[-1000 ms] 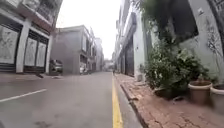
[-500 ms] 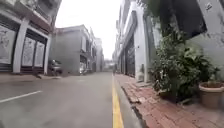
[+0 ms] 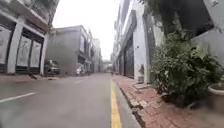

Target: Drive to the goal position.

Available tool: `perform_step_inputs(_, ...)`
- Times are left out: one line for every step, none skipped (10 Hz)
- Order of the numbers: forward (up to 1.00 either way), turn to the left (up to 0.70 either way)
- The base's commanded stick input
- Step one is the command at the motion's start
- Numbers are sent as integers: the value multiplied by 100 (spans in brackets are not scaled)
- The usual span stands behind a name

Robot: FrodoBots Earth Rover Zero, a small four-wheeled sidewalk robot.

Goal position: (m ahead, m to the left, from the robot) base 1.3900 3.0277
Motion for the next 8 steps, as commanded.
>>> perform_step_inputs(47, 1)
perform_step_inputs(47, 1)
perform_step_inputs(47, 1)
perform_step_inputs(47, 1)
perform_step_inputs(47, 1)
perform_step_inputs(47, 1)
perform_step_inputs(47, 1)
perform_step_inputs(47, 1)
